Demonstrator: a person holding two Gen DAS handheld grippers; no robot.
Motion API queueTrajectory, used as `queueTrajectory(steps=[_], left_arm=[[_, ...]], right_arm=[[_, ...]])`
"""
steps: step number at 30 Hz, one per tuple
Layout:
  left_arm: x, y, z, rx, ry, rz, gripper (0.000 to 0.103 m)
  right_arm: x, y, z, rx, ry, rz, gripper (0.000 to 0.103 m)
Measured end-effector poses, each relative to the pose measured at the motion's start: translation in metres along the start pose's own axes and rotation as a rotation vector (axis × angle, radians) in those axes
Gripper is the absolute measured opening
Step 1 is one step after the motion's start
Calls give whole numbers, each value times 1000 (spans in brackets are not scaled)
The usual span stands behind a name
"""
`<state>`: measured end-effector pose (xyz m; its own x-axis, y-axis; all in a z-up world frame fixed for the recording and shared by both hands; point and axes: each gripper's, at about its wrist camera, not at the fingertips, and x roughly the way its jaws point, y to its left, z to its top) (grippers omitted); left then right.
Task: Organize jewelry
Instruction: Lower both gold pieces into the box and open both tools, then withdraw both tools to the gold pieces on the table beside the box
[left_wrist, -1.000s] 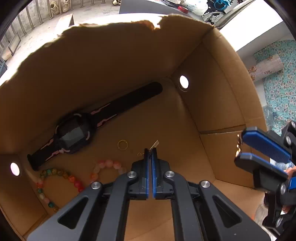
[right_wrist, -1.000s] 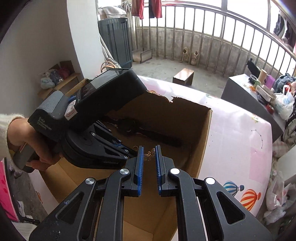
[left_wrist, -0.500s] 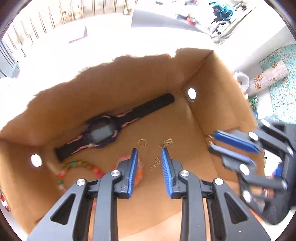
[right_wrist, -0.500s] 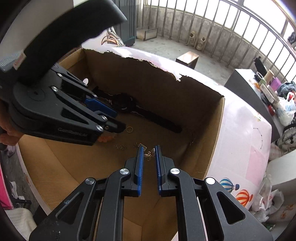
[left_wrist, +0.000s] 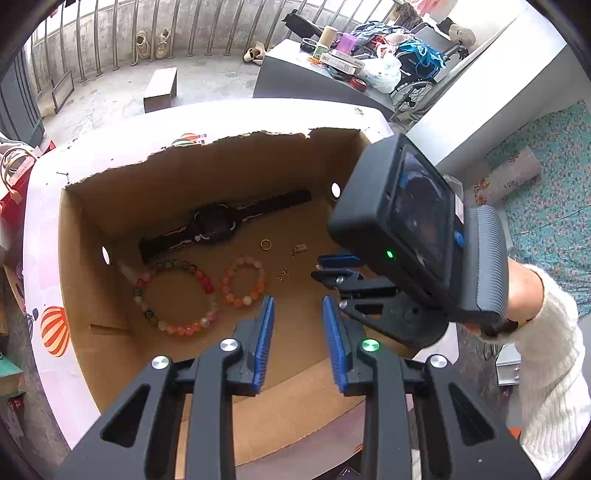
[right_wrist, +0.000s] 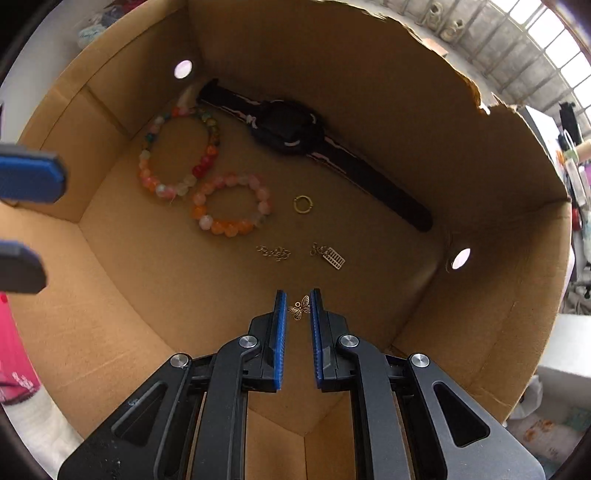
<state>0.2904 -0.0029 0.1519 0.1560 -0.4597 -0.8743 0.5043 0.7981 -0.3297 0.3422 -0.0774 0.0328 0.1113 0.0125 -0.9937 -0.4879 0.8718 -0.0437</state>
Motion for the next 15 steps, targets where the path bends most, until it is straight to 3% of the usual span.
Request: queueTrajectory(steps=[2, 4, 6, 9, 11, 15], left_arm=[[-3, -1, -4, -5, -2, -26, 27], [-5, -1, -9, -24, -2, -72, 26], [-7, -6, -15, -12, -25, -66, 26], [-24, -18, -33, 44, -86, -63, 27], [-34, -26, -49, 73, -123, -59, 29], [-43, -36, -84, 103, -161, -126, 30]], right_arm=[[3, -7, 1, 30, 35, 25, 11], [-4, -5, 0, 36, 13, 56, 29], [-13, -7, -1, 30, -39, 29, 37], [-30, -7, -8, 35, -86, 51, 37], [-41, -15, -13, 59, -128, 50, 31], [-81, -27, -39, 137, -337, 84, 30]])
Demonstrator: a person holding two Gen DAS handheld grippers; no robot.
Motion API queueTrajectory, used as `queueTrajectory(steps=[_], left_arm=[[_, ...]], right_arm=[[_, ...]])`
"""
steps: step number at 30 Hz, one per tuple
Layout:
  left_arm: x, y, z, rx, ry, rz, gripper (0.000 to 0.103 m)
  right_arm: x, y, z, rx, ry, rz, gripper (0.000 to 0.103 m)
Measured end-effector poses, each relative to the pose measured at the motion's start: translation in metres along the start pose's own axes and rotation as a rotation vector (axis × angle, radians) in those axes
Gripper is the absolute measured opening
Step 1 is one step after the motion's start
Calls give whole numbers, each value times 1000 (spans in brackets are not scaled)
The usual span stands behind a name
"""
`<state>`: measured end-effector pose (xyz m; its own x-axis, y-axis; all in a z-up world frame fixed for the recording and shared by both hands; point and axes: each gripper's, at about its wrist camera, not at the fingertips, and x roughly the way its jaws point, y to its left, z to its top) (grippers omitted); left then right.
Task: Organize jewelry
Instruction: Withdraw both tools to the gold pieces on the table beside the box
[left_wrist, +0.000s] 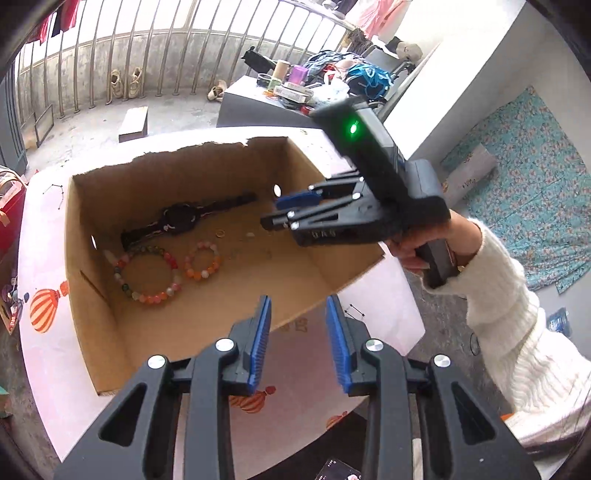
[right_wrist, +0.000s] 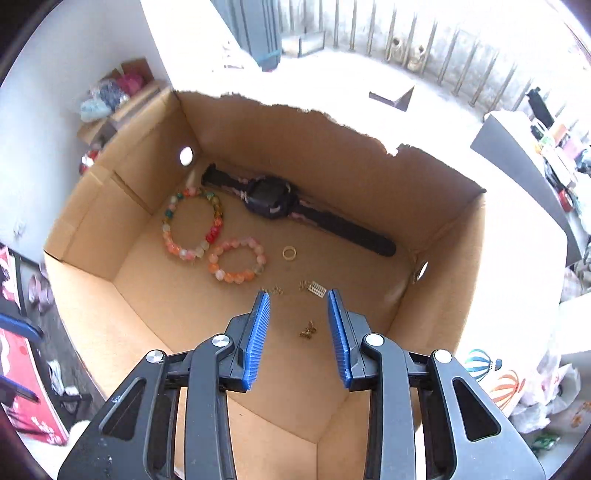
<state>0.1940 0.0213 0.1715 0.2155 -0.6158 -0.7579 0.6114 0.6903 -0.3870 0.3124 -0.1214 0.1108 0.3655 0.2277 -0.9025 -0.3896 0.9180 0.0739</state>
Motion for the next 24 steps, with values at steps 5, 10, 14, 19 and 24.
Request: queueTrajectory(steps=[5, 10, 14, 19, 24], left_arm=[[9, -6, -37, 17, -26, -20, 30], [44, 2, -62, -8, -30, -7, 30], [90, 6, -72, 10, 4, 87, 29], [129, -8, -71, 160, -17, 193, 29], [151, -13, -66, 183, 4, 209, 25]], right_arm=[[-64, -17, -35, 38, -266, 55, 33], [-107, -31, -102, 104, -392, 71, 34], [-110, -27, -145, 182, -430, 55, 34], [-55, -19, -176, 253, -328, 105, 34], [-20, -7, -182, 288, -269, 166, 34]])
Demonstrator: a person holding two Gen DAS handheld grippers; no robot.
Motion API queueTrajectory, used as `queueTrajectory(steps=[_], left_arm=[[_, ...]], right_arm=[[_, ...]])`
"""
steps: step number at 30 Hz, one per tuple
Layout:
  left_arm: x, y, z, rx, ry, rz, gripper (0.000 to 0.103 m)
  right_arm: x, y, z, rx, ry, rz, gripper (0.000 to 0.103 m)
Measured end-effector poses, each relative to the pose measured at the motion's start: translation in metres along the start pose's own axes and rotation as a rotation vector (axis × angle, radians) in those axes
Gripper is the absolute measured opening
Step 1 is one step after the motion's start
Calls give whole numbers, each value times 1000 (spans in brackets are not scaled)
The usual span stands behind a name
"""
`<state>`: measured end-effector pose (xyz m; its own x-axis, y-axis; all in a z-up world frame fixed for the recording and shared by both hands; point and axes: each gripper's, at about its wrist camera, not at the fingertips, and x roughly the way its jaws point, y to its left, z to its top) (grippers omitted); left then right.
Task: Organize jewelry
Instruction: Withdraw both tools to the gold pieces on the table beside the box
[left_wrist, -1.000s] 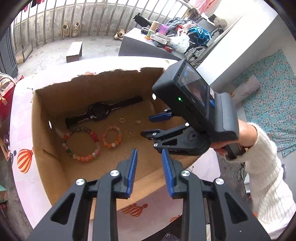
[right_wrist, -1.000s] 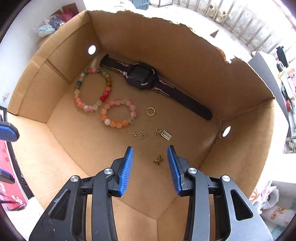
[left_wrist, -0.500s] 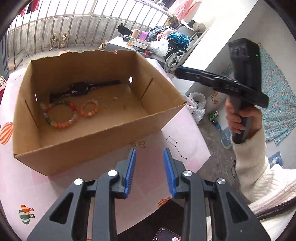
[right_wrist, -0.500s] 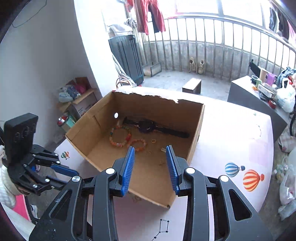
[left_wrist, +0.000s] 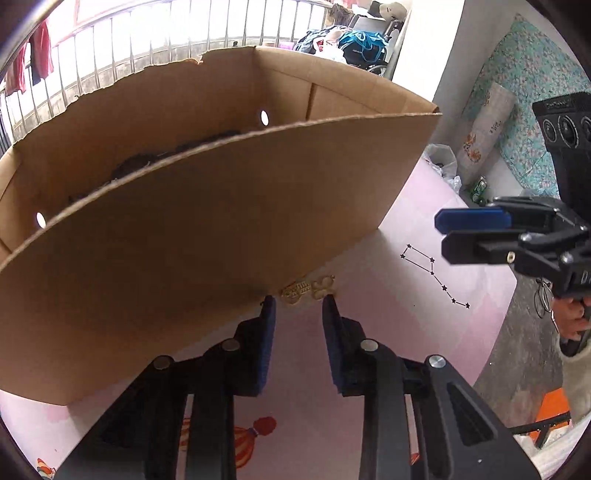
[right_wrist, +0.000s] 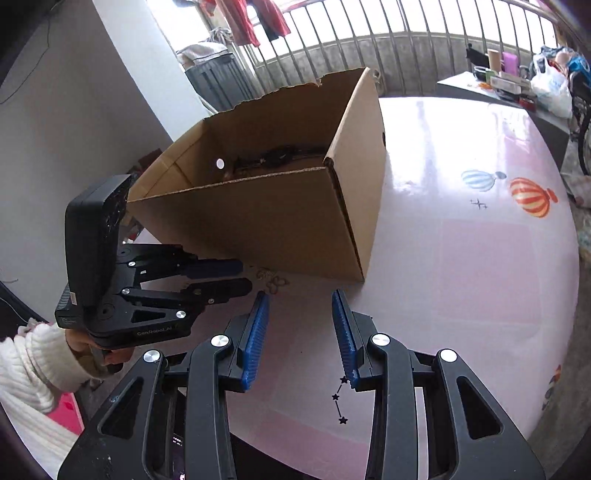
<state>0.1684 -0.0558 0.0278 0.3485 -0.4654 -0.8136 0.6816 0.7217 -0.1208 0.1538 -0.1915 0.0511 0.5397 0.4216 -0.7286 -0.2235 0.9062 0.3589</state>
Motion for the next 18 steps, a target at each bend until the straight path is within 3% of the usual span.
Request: queueTrajectory(steps=[4, 18], left_arm=[[10, 2, 1, -14, 6, 4, 21], [10, -9, 0, 99, -31, 76, 19]], right_arm=[[18, 3, -6, 3, 17, 14, 34], [39, 15, -3, -37, 48, 24, 34]])
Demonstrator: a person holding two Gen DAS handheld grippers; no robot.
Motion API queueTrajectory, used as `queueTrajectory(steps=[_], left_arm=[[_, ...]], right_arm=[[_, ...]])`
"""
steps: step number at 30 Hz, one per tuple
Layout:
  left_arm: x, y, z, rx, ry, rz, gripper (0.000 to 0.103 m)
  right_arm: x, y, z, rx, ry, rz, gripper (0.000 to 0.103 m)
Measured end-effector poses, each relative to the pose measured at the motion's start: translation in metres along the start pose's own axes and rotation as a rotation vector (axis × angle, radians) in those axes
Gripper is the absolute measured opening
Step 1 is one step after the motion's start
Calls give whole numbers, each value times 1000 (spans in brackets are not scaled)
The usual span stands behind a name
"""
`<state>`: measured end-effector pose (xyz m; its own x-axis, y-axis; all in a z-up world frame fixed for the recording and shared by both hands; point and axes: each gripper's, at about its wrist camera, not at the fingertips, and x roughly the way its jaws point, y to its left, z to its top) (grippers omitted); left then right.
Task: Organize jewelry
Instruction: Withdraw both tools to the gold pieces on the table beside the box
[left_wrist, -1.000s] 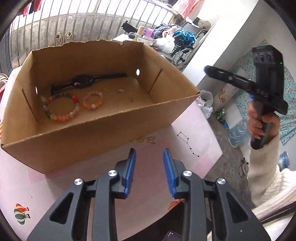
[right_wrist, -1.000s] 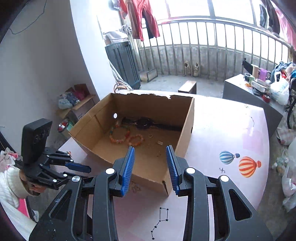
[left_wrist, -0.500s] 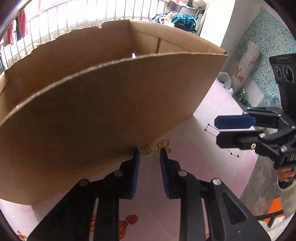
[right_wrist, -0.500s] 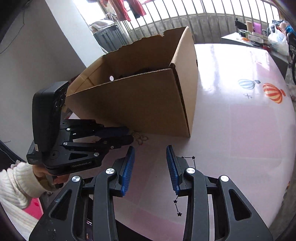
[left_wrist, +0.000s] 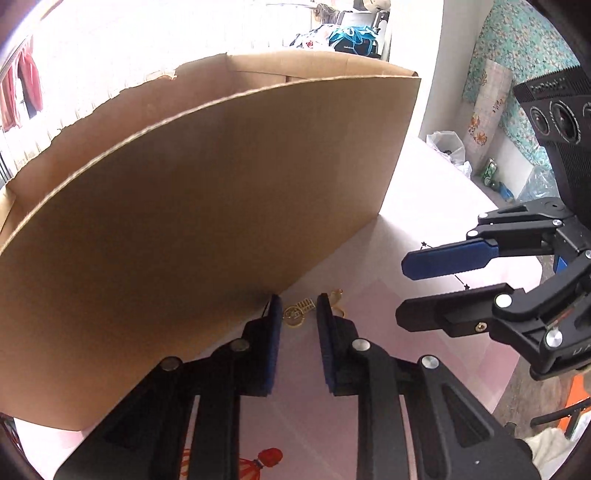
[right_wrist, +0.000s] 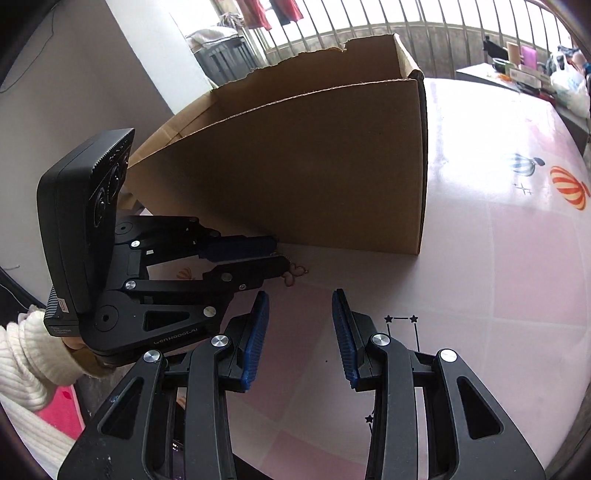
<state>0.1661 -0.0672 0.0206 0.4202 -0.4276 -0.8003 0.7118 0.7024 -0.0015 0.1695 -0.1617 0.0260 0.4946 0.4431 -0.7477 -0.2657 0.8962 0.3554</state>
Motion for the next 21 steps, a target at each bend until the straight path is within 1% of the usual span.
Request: queueTrajectory(steps=[5, 6, 7, 12, 17, 21], left_arm=[[2, -4, -2, 2, -13, 1, 19], [2, -4, -2, 0, -15, 2, 16], [3, -6, -2, 2, -17, 12, 9], [1, 0, -7, -25, -8, 0, 9], [-14, 12, -11, -71, -33, -15, 9], [-25, 23, -19, -112, -42, -22, 9]], right_arm=[[4, 1, 1, -34, 7, -7, 35], [6, 3, 2, -43, 9, -8, 35], [8, 4, 3, -54, 12, -11, 35], [17, 14, 7, -99, 21, -10, 35], [25, 21, 12, -137, 18, -5, 37], [34, 25, 19, -167, 37, -45, 38]])
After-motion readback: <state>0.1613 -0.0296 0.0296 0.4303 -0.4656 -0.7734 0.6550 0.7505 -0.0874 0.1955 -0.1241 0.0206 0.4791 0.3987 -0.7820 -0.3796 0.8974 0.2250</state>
